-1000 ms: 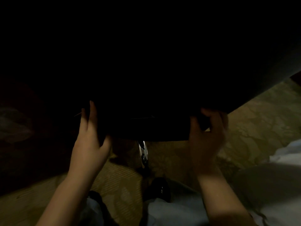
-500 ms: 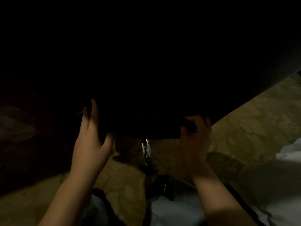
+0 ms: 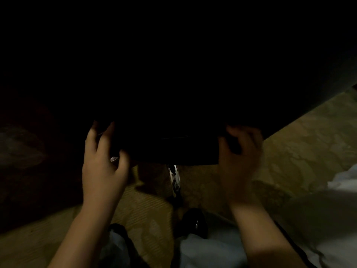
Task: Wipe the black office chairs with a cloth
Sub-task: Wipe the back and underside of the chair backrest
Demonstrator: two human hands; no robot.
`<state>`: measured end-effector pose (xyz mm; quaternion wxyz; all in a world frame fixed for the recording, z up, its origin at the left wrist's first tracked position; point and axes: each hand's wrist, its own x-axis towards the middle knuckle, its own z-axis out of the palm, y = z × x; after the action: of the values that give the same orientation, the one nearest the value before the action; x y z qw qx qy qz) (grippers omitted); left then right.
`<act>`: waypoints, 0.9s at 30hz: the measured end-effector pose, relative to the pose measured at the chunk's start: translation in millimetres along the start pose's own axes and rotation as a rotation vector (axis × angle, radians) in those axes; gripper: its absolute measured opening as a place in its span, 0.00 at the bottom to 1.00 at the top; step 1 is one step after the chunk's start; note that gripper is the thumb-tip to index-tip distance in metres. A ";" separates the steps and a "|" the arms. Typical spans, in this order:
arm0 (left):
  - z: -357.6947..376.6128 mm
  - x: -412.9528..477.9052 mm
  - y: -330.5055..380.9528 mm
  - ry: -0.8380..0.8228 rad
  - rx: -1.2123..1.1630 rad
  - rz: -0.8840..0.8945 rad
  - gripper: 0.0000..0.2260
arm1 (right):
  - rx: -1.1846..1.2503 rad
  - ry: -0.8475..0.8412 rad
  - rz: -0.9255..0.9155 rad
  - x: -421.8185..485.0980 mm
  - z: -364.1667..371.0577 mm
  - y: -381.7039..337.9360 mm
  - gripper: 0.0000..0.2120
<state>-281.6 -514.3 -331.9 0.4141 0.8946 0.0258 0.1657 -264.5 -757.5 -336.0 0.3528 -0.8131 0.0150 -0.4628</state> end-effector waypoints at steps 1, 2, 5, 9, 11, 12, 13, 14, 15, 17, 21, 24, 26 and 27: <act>0.2 0.6 -0.5 0.010 -0.002 -0.009 0.26 | -0.015 -0.052 0.053 -10.6 4.9 6.7 0.06; -0.1 1.6 -1.4 0.017 -0.007 -0.020 0.25 | -0.020 -0.095 0.106 -18.8 9.5 11.1 0.05; -1.3 4.1 -4.6 0.028 0.004 -0.033 0.24 | -0.048 -0.140 0.164 -27.8 16.7 14.5 0.05; -2.9 6.5 -8.8 0.035 0.003 -0.066 0.25 | -0.063 -0.145 0.140 -24.9 14.9 13.4 0.04; -2.7 6.4 -8.6 0.038 0.008 -0.065 0.25 | -0.080 -0.152 0.134 -25.0 13.9 10.5 0.04; -2.5 6.0 -8.4 0.038 0.012 -0.065 0.25 | -0.085 -0.153 0.135 -23.7 13.0 9.1 0.05; -2.3 5.8 -8.3 0.034 0.013 -0.068 0.25 | -0.085 -0.152 0.130 -20.1 11.0 6.5 0.05; -2.3 5.9 -8.2 0.033 0.013 -0.069 0.25 | -0.082 -0.139 0.110 -14.6 7.9 3.4 0.06; -2.3 6.2 -8.4 0.033 0.012 -0.066 0.25 | -0.076 -0.111 0.069 -7.6 4.0 -0.9 0.06; -2.7 5.6 -8.5 0.026 0.004 -0.061 0.24 | -0.052 -0.011 -0.049 10.0 -5.3 -12.2 0.08; -2.8 2.8 -6.0 0.001 -0.007 -0.056 0.25 | 0.032 0.212 -0.106 38.2 -18.5 -34.7 0.10; -1.9 3.3 -7.8 0.000 0.007 -0.039 0.25 | 0.037 0.178 -0.177 37.3 -17.0 -39.9 0.12; -2.5 4.4 -9.5 0.010 0.017 -0.048 0.26 | -0.001 0.085 -0.160 25.4 -8.5 -32.1 0.10; -2.9 4.5 -10.0 0.009 0.013 -0.057 0.26 | -0.020 0.041 -0.120 16.7 -2.8 -24.8 0.09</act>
<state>-277.4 -504.7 -336.4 0.4126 0.8955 0.0544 0.1578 -264.6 -746.4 -308.1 0.3157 -0.8064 -0.0221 -0.4995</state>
